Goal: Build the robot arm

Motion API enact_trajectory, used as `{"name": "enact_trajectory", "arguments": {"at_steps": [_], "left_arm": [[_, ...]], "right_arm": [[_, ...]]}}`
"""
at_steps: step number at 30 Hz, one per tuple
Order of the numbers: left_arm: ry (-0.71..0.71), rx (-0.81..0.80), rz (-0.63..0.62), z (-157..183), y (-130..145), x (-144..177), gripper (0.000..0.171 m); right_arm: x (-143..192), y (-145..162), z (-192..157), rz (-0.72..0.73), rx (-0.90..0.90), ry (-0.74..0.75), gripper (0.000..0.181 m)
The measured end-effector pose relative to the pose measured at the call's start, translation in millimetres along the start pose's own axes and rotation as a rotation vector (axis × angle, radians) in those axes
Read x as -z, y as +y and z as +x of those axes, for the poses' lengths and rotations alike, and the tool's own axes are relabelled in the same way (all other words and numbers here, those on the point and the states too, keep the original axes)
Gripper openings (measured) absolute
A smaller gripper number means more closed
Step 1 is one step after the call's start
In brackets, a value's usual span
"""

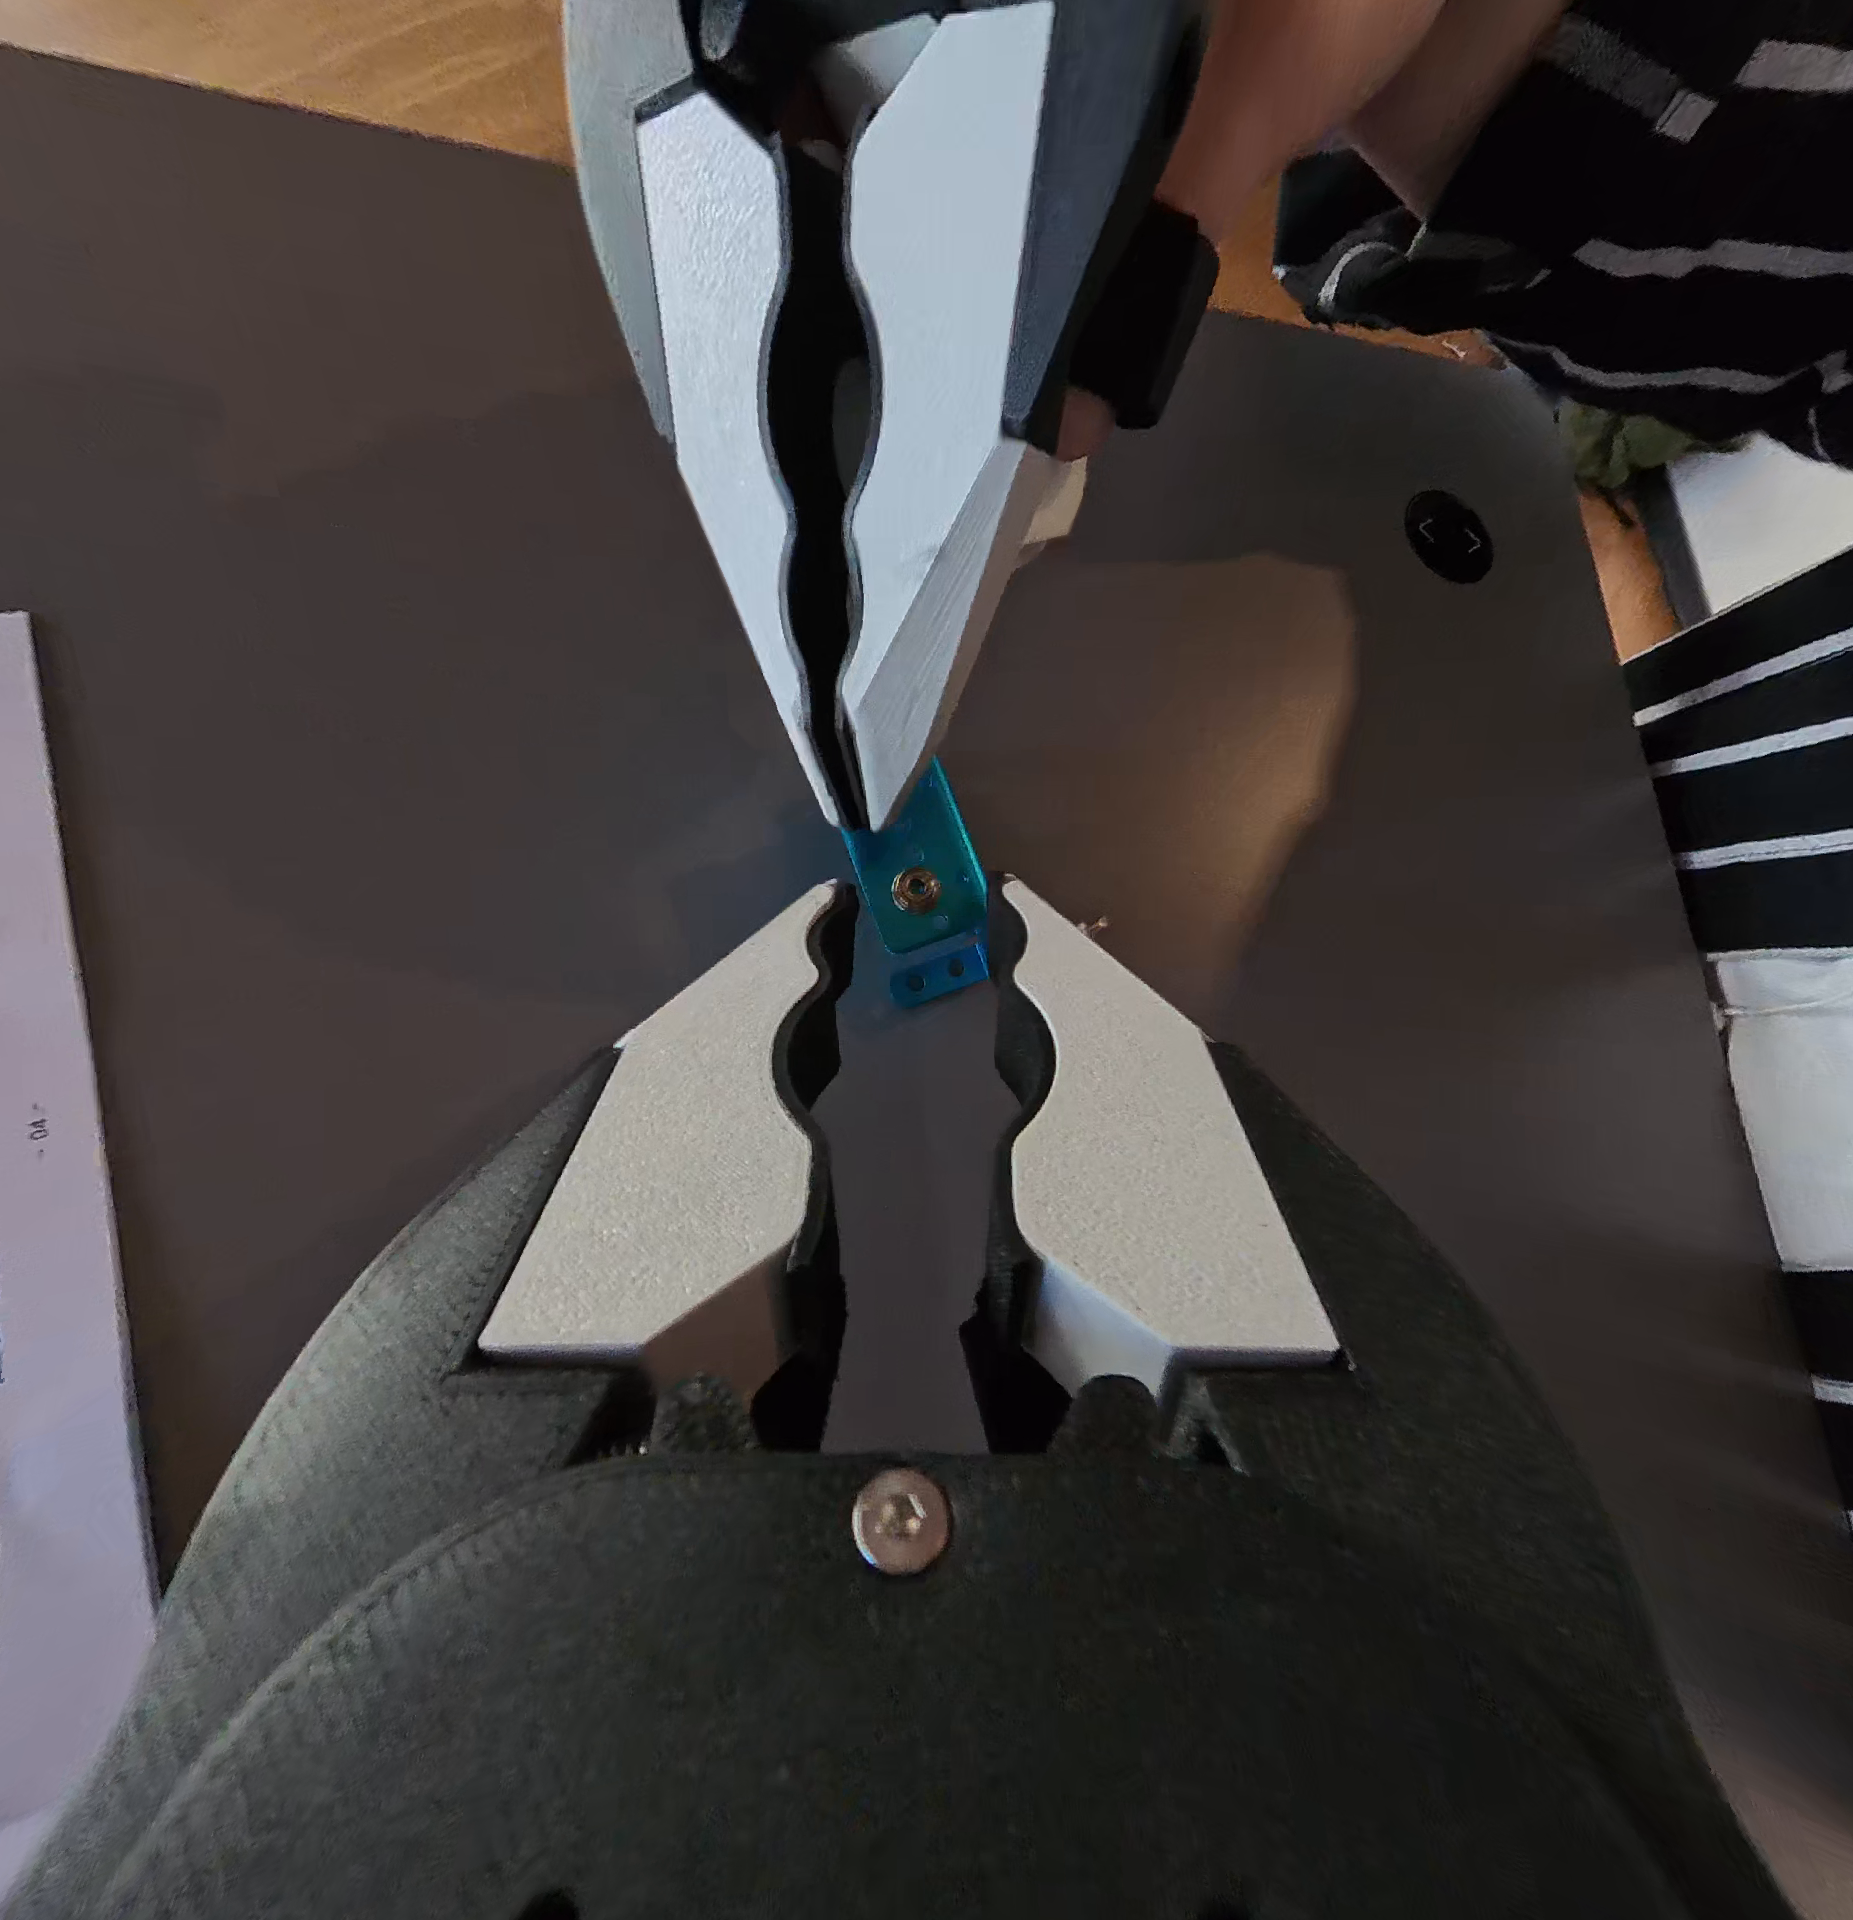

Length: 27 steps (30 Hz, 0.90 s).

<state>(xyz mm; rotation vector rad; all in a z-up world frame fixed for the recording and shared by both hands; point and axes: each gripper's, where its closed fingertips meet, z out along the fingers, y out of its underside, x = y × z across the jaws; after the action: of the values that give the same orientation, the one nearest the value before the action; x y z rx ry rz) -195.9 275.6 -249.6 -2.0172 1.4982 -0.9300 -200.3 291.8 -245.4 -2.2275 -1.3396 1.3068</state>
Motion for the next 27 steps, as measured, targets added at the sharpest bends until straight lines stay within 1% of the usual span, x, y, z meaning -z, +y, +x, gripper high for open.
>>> {"name": "enact_trajectory", "arguments": {"at_steps": [2, 4, 6, 7, 10, 12, 13, 15, 19, 20, 21, 24, 25, 27], "left_arm": [[0.002, 0.012, 0.042, 0.1, -5.9, 7.3, 0.024], [0.004, 0.027, 0.085, 0.4, -10.7, 17.1, 0.024], [0.002, 0.037, 0.112, -1.4, -11.0, 23.5, 0.023], [0.008, 0.046, 0.116, -2.4, -9.3, 24.3, 0.023], [0.030, 0.082, 0.134, -5.3, -6.3, 23.4, 0.023], [0.037, 0.093, 0.154, -5.3, -8.0, 24.1, 0.021], [0.038, 0.093, 0.157, -4.9, -8.8, 24.4, 0.021], [0.032, 0.089, 0.150, -4.1, -9.1, 24.9, 0.021], [0.011, 0.077, 0.127, 0.5, -9.2, 27.7, 0.021], [0.009, 0.076, 0.128, 2.2, -9.7, 29.3, 0.021], [0.005, 0.077, 0.131, 3.5, -10.4, 31.0, 0.021], [0.021, 0.100, 0.161, 11.4, -14.5, 38.4, 0.021], [0.038, 0.102, 0.175, 17.3, -16.2, 41.7, 0.022], [0.061, 0.058, 0.197, 35.8, -18.5, 49.1, 0.026]], "right_arm": [[8.7, -4.8, -5.5, 0.059, 0.081, 0.043, 0.001], [18.1, -3.4, -15.4, 0.125, 0.248, 0.132, 0.000], [20.6, 6.9, -22.5, 0.166, 0.407, 0.234, 0.001], [18.8, 14.4, -24.2, 0.167, 0.453, 0.268, 0.001], [4.0, 35.4, -39.3, 0.160, 0.511, 0.234, 0.003], [-8.2, 42.8, -46.6, 0.170, 0.507, 0.196, 0.007], [-15.3, 47.8, -46.1, 0.152, 0.495, 0.185, 0.010], [-25.7, 56.1, -36.1, 0.097, 0.495, 0.220, 0.017], [-34.8, 61.8, -28.5, 0.037, 0.510, 0.258, 0.016], [-35.8, 64.4, -26.5, 0.013, 0.516, 0.265, 0.012], [-36.3, 64.6, -29.2, 0.016, 0.524, 0.250, 0.003], [-33.6, 58.1, -32.7, 0.069, 0.493, 0.247, 0.003], [-32.3, 54.7, -37.9, 0.102, 0.451, 0.216, 0.003], [-26.8, 43.6, -57.6, 0.195, 0.310, 0.082, 0.003]]}}
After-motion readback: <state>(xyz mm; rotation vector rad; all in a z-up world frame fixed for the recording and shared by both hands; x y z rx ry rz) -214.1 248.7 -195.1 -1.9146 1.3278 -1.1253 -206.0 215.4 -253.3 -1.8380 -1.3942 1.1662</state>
